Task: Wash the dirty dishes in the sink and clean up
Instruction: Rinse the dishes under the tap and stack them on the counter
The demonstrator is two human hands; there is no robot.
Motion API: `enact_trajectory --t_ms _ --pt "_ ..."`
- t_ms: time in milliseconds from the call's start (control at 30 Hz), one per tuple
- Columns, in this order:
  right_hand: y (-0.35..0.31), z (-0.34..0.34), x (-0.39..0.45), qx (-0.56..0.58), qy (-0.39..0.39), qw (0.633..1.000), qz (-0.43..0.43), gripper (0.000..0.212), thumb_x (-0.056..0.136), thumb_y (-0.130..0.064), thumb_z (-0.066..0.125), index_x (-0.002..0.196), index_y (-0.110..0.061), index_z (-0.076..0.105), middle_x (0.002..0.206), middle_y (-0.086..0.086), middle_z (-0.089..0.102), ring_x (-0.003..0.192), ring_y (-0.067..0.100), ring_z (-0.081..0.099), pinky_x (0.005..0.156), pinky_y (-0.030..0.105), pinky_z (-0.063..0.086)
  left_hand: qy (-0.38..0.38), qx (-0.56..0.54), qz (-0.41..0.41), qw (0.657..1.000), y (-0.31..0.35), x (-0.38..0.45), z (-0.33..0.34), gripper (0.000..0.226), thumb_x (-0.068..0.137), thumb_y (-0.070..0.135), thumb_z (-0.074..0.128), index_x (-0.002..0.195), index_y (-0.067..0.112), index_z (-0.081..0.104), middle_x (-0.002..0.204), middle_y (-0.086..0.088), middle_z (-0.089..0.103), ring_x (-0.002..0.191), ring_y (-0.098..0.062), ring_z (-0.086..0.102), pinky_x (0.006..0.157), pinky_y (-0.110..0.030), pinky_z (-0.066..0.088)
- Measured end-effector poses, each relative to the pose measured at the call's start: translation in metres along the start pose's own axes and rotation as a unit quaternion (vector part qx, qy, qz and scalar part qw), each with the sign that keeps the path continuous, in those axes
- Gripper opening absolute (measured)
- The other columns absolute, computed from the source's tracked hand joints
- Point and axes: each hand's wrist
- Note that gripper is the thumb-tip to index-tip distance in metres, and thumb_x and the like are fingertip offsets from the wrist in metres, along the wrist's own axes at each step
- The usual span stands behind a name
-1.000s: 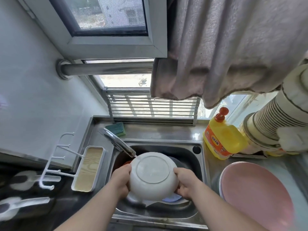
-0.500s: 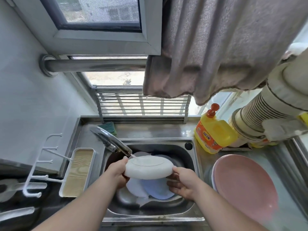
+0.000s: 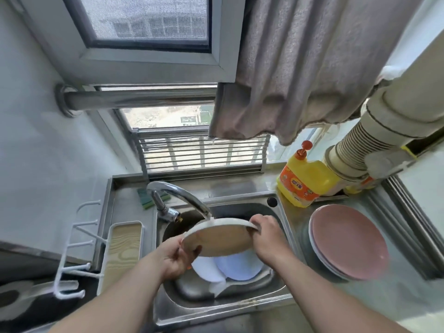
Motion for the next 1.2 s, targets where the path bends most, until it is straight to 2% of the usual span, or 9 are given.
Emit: enact_trajectory --t_ms 100,233,300,433,533,667,833,1100,1200 --pt "0.001 -0.009 -0.013 -0.063 -0.001 0.998 0.027 0.020 0.102 -0.021 0.038 0.095 -0.027 0.057 0.095 -0.001 0.064 0.087 0.025 0.060 0.075 0.042 0.052 0.041 0.071 0.073 0.994 -0.016 0.001 0.008 0.076 0.098 0.079 0.031 0.108 0.013 0.069 0.070 -0.009 0.061 0.051 -0.016 0.053 0.035 -0.017 0.039" --pt "0.012 -0.006 -0.026 0.010 0.005 0.995 0.102 0.021 0.104 -0.027 0.041 0.102 -0.032 0.061 0.097 -0.007 0.070 0.091 0.020 0.064 0.085 0.044 0.056 0.099 0.142 0.181 0.968 -0.028 -0.003 0.026 0.049 0.106 0.055 0.049 0.077 0.017 0.061 0.057 0.004 0.049 0.046 -0.009 0.041 0.038 -0.018 0.034" --pt "0.017 -0.003 -0.026 0.060 0.005 0.989 0.137 0.019 0.105 -0.029 0.044 0.102 -0.032 0.062 0.099 -0.008 0.070 0.093 0.019 0.066 0.086 0.047 0.059 0.106 0.206 0.215 0.949 -0.028 0.001 0.028 0.023 0.109 0.028 0.053 0.097 0.020 0.071 0.056 0.007 0.055 0.049 -0.008 0.040 0.047 -0.020 0.034" --pt "0.026 0.005 -0.021 0.170 -0.021 0.966 0.196 0.021 0.108 -0.033 0.043 0.102 -0.030 0.063 0.106 0.001 0.070 0.098 0.028 0.068 0.079 0.053 0.065 0.081 0.251 0.243 0.934 -0.028 -0.002 0.039 0.041 0.109 0.015 0.048 0.132 0.046 0.061 0.108 0.008 0.072 0.085 -0.015 0.062 0.066 -0.031 0.047" --pt "0.027 0.015 -0.023 0.277 -0.041 0.928 0.244 0.019 0.110 -0.032 0.045 0.113 -0.026 0.062 0.117 0.005 0.069 0.104 0.033 0.069 0.076 0.054 0.065 0.062 0.219 0.253 0.940 -0.027 0.000 0.037 0.037 0.110 0.015 0.049 0.129 0.042 0.065 0.116 0.004 0.076 0.104 -0.023 0.071 0.079 -0.038 0.056" --pt "0.025 0.033 -0.028 0.351 -0.071 0.889 0.286 0.022 0.111 -0.028 0.044 0.119 -0.016 0.060 0.112 0.013 0.073 0.095 0.035 0.073 0.061 0.042 0.062 0.057 0.193 0.250 0.947 -0.023 -0.002 0.021 0.040 0.109 0.013 0.045 0.124 0.040 0.070 0.113 -0.007 0.079 0.094 -0.033 0.076 0.070 -0.046 0.062" --pt "0.023 0.057 -0.026 0.398 -0.138 0.852 0.311 0.022 0.102 -0.020 0.059 0.122 -0.012 0.064 0.104 0.015 0.079 0.094 0.038 0.077 0.069 0.047 0.064 0.068 0.156 0.245 0.954 -0.014 -0.017 0.004 0.047 0.101 0.008 0.050 0.123 0.043 0.073 0.120 -0.016 0.076 0.105 -0.040 0.069 0.107 -0.065 0.045" --pt "-0.004 0.052 -0.018 0.436 -0.121 0.853 0.260 0.017 0.107 -0.033 0.052 0.116 -0.026 0.064 0.105 0.010 0.078 0.097 0.040 0.075 0.086 0.071 0.055 0.128 0.070 0.321 0.936 -0.017 -0.017 0.001 0.036 0.111 0.006 0.042 0.129 0.025 0.067 0.121 -0.018 0.075 0.104 -0.038 0.072 0.083 -0.050 0.059" --pt "-0.007 0.030 -0.020 0.404 -0.096 0.886 0.205 0.019 0.108 -0.034 0.051 0.116 -0.026 0.066 0.110 0.006 0.075 0.101 0.026 0.073 0.089 0.056 0.061 0.153 0.032 0.307 0.939 -0.032 0.005 0.011 0.026 0.113 0.013 0.042 0.131 0.016 0.061 0.118 -0.021 0.074 0.096 -0.038 0.072 0.066 -0.047 0.062"
Point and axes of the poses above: each hand's wrist, its own x-axis towards the middle knuckle, its own z-axis out of the palm, y = z × x
